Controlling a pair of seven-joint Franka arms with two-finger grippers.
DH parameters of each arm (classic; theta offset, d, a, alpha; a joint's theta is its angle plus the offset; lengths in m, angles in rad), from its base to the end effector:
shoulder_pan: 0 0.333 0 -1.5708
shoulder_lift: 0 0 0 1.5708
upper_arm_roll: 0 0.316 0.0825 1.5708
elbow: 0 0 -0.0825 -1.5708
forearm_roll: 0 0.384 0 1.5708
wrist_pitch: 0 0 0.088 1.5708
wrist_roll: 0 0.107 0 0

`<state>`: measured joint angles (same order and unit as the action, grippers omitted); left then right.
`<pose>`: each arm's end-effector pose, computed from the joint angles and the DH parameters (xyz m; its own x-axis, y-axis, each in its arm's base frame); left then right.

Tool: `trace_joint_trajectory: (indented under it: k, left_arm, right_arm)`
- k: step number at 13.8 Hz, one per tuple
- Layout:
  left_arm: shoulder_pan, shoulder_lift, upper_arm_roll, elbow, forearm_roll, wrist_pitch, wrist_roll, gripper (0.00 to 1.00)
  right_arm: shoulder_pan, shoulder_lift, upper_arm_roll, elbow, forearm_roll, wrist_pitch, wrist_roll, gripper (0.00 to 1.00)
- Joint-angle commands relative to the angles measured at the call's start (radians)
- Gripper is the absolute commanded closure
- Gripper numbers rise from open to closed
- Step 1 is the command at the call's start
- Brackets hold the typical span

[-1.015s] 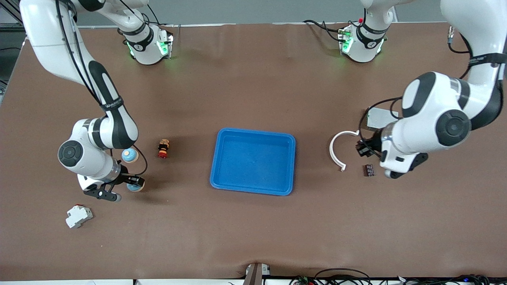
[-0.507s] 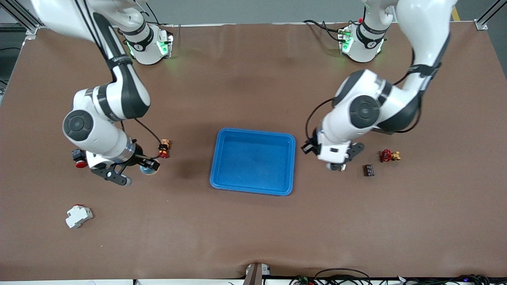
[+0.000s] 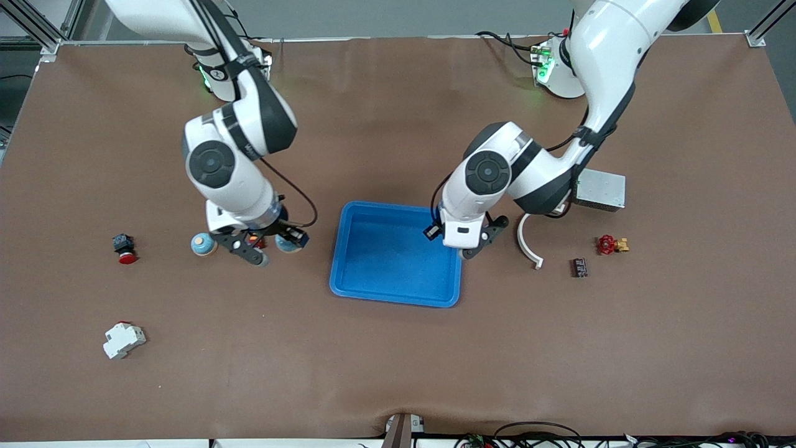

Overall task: Place electrolytic capacitor and blue bell in tray
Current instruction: 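Carry the capacitor and the blue bell into the blue tray with both grippers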

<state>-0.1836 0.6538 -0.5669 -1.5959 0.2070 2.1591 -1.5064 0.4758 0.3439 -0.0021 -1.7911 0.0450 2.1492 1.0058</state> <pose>0.5479 -0.4224 0.2973 0.7316 0.6633 -0.1577 0.6747 -0.7375 0.0282 0.5707 0.2948 0.3613 0.8492 -0.5276 -0.0242 -0.5281 -0.8486 -0.0316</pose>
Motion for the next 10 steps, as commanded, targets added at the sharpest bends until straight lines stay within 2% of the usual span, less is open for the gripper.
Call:
trace_joint_trajectory:
  k: [1, 6, 10]
  left_arm:
    - [-0.025, 0.065, 0.004, 0.027, 0.072, 0.016, -0.064, 1.0]
    - [-0.049, 0.154, 0.016, 0.027, 0.109, 0.126, -0.133, 1.0]
    - [-0.129, 0.167, 0.114, 0.025, 0.107, 0.128, -0.163, 1.0]
  right_arm:
    - [0.067, -0.014, -0.012, -0.011, -0.004, 0.024, 0.115, 1.0]
    - [0.132, 0.044, -0.015, -0.011, -0.008, 0.072, 0.184, 1.0]
    - [0.159, 0.104, -0.013, -0.01, -0.008, 0.155, 0.226, 1.0]
